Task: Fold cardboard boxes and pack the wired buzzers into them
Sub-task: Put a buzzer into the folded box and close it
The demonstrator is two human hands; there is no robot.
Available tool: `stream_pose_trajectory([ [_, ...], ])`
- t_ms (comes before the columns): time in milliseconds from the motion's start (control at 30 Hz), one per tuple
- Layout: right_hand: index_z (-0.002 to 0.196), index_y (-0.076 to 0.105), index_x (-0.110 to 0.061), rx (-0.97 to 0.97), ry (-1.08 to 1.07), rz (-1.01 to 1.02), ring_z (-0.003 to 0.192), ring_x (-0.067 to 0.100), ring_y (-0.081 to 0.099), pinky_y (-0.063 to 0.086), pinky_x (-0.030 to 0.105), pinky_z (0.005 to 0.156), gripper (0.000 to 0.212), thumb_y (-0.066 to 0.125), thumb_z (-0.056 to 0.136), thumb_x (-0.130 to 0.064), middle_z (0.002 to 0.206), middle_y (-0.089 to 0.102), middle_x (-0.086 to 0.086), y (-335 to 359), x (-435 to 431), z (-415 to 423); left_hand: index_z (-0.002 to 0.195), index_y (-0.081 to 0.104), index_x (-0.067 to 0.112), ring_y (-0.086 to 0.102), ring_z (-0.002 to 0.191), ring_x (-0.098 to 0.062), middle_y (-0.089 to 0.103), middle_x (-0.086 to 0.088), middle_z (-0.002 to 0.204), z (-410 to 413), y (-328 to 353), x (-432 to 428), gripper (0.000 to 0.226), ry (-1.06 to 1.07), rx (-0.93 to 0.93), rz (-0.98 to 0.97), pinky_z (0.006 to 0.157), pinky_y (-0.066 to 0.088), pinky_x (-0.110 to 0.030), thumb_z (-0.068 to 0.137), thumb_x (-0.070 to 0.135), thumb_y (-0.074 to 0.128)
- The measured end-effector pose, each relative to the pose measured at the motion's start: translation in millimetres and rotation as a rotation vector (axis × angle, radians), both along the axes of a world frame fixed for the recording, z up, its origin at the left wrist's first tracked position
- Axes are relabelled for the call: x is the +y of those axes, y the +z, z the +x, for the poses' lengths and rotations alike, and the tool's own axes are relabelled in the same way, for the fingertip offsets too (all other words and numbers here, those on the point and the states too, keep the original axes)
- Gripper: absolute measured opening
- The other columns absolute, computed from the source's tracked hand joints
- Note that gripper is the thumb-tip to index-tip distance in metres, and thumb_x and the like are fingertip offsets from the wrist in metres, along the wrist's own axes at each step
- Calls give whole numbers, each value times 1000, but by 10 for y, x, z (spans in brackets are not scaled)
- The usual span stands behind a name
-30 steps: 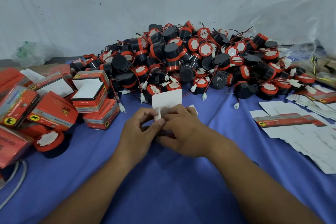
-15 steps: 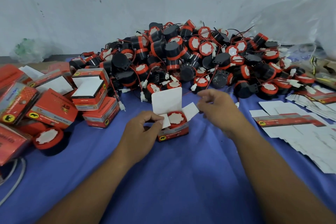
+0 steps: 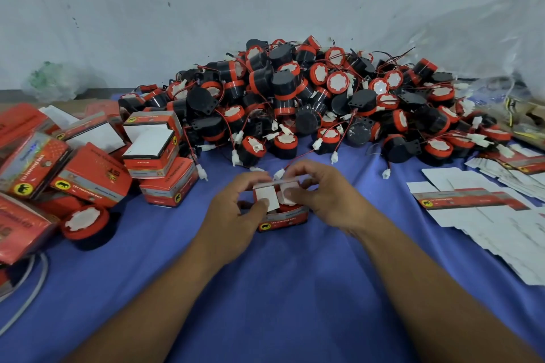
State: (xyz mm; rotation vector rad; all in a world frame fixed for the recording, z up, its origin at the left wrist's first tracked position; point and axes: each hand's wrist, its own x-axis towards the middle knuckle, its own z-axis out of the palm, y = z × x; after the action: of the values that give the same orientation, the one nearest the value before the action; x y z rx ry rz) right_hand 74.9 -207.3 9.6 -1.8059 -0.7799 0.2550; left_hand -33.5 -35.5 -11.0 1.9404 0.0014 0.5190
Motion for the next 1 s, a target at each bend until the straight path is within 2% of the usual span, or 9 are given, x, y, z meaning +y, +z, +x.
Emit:
stream_pose_trajectory([
  [100,96,73,-32,-161,82,-72,89,4,63,46,16,74,28,80,82,-8,105,68,-11,18,-80,33,105,71,35,58,117,-3,62,19,125,-10,-28,28,35,10,-7,52,90,54,-34,94,3,61],
  [167,109,72,-41,-99,185,-149,107,-6,59,46,11,80,31,81,79,-38,122,62,-20,73,-166,39,103,68,43,57,115,3,61,22,125,-20,-20,43,40,4,2,73,89,52,-20,94,5,61],
  [233,122,68,-40,-90,226,-211,120,-8,52,46,15,92,46,74,78,-51,132,55,-25,72,-213,51,106,64,49,54,116,8,58,26,125,-27,-1,52,40,-23,17,105,87,47,-10,92,12,63],
  [333,132,65,-23,-169,202,-198,124,-4,52,45,25,105,56,76,80,-41,133,57,-19,55,-185,35,118,56,48,50,122,4,51,27,131,-38,7,73,38,-89,69,139,95,47,-19,83,35,62],
  [433,132,65,-23,-130,214,-173,124,-2,53,47,25,104,54,77,81,-37,132,57,-18,39,-185,38,120,54,48,50,123,2,50,31,130,-48,10,75,38,-99,61,167,100,48,-28,84,51,66],
  [567,126,64,-31,-112,218,-148,118,3,57,51,27,99,45,81,84,-24,123,59,-15,4,-164,35,122,54,49,49,123,6,50,27,134,-51,-1,71,40,-76,32,193,102,49,-30,88,37,71],
  [700,116,66,-34,-95,205,-107,111,3,61,52,22,92,37,80,83,-28,114,62,-16,11,-126,18,124,63,34,55,120,-2,59,17,130,-34,-13,92,35,-60,29,170,99,52,-35,92,22,69],
  [867,119,72,-25,-109,183,-75,111,7,63,50,29,98,24,66,96,-26,118,66,-4,45,-124,-10,114,62,46,54,119,6,60,19,129,-31,16,64,27,-31,18,123,97,51,-23,91,32,63],
  [1000,124,71,-22,-232,191,-112,115,10,61,49,33,98,28,61,99,-28,121,67,-4,28,-117,-13,120,66,35,51,122,8,58,16,134,-38,-14,90,30,-55,29,100,94,48,-14,96,18,61],
])
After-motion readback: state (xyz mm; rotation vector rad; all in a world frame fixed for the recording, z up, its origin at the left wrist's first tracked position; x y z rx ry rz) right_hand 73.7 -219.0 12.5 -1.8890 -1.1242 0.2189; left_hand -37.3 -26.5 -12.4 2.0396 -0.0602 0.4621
